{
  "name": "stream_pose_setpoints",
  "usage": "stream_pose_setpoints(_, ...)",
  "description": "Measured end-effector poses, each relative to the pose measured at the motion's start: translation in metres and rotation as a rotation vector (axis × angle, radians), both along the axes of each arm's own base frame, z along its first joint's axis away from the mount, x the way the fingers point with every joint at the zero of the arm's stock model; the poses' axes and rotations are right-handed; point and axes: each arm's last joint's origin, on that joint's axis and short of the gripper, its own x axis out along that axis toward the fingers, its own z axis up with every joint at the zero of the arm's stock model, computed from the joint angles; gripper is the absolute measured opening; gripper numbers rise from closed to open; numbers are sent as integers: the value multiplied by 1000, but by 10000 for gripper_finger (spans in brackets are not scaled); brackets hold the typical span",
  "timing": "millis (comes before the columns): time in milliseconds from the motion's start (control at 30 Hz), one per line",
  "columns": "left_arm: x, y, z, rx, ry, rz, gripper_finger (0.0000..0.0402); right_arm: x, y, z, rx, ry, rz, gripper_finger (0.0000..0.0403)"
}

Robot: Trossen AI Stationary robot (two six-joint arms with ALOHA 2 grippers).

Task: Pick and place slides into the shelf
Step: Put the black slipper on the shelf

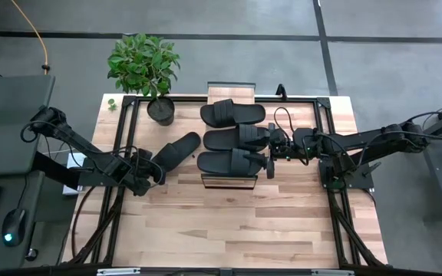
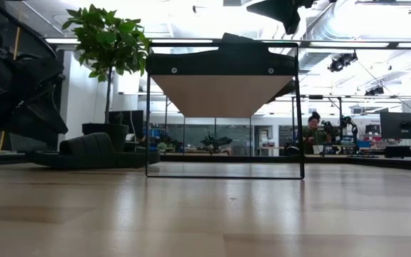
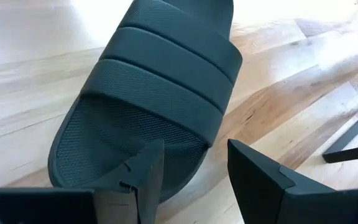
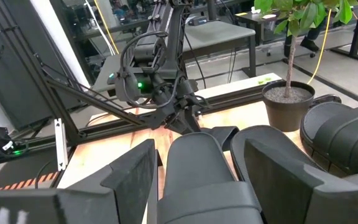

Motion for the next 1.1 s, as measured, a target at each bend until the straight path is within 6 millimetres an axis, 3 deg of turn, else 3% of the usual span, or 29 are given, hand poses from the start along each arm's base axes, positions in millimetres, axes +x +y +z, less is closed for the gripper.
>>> stream_pose_setpoints(1100,18,12,-6,-8,47,31,161,0,0,0,-2,0,0,238)
